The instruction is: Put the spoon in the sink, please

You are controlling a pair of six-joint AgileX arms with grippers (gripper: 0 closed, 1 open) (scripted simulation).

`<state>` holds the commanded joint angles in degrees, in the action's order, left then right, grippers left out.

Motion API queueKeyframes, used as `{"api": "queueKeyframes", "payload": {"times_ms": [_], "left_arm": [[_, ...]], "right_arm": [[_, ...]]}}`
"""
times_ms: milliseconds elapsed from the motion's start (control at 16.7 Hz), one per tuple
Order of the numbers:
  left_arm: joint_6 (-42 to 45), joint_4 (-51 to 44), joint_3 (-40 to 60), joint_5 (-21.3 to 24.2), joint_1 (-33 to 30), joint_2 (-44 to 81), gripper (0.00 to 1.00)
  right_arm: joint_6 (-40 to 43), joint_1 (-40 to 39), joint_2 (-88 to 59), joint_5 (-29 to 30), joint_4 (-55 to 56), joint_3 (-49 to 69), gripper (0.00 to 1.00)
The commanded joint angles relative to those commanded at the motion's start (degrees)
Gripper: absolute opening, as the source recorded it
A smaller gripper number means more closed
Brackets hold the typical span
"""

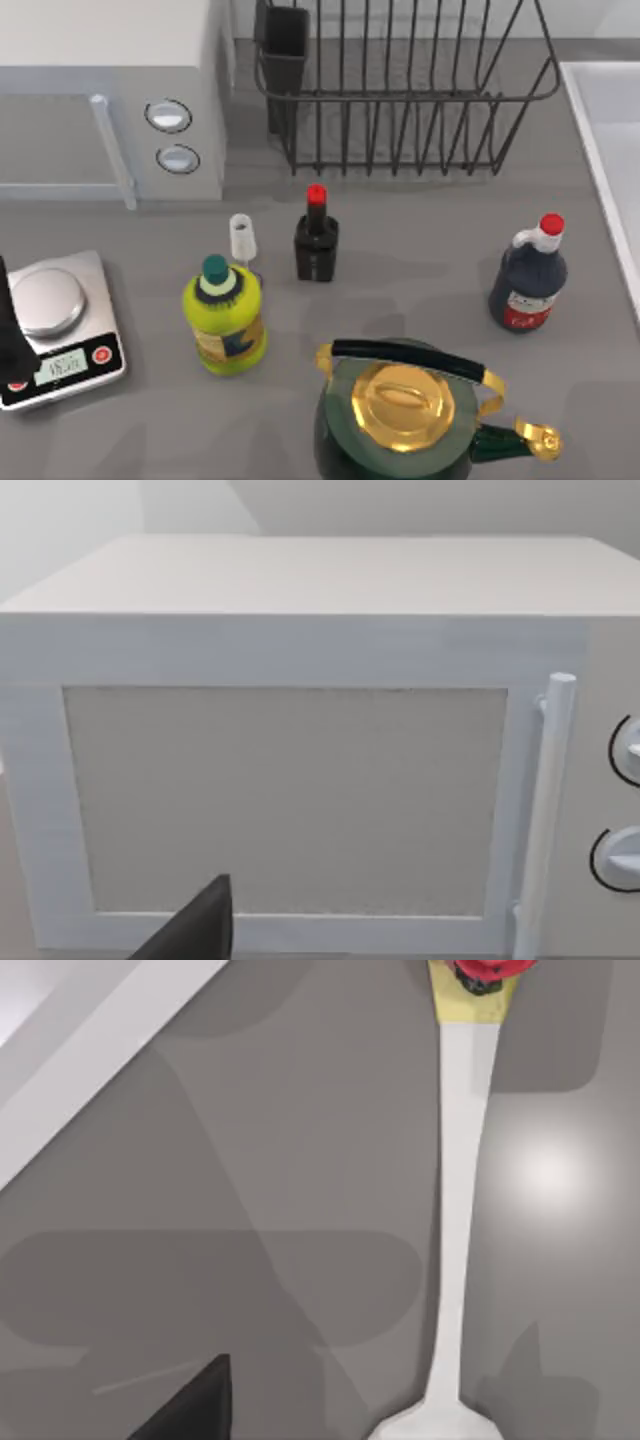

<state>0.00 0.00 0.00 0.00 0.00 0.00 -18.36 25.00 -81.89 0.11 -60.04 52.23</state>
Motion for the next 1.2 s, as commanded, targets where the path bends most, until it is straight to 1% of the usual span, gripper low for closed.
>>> {"api": "queueKeyframes", "payload": {"times_ms": [360,540,780,900,1200], "left_arm": [[0.0,0.0,0.0,0.0,0.0,0.0,1.0],[0.0,0.0,0.0,0.0,0.0,0.0,1.0],[0.0,0.0,0.0,0.0,0.0,0.0,1.0],[0.0,0.0,0.0,0.0,0.0,0.0,1.0],[0.0,0.0,0.0,0.0,0.0,0.0,1.0]], "right_arm": [[-0.02,-0.19,-0.33,0.0,1.07,-0.77,1.0],[-0.19,-0.11,-3.25,0.0,6.99,-3.93,1.0],[-0.28,-0.16,-9.21,-0.01,20.52,-10.42,1.0],[-0.34,-0.17,-11.44,-0.01,24.8,-12.91,1.0],[-0.37,-0.17,-12.54,0.0,26.67,-14.12,1.0]]}}
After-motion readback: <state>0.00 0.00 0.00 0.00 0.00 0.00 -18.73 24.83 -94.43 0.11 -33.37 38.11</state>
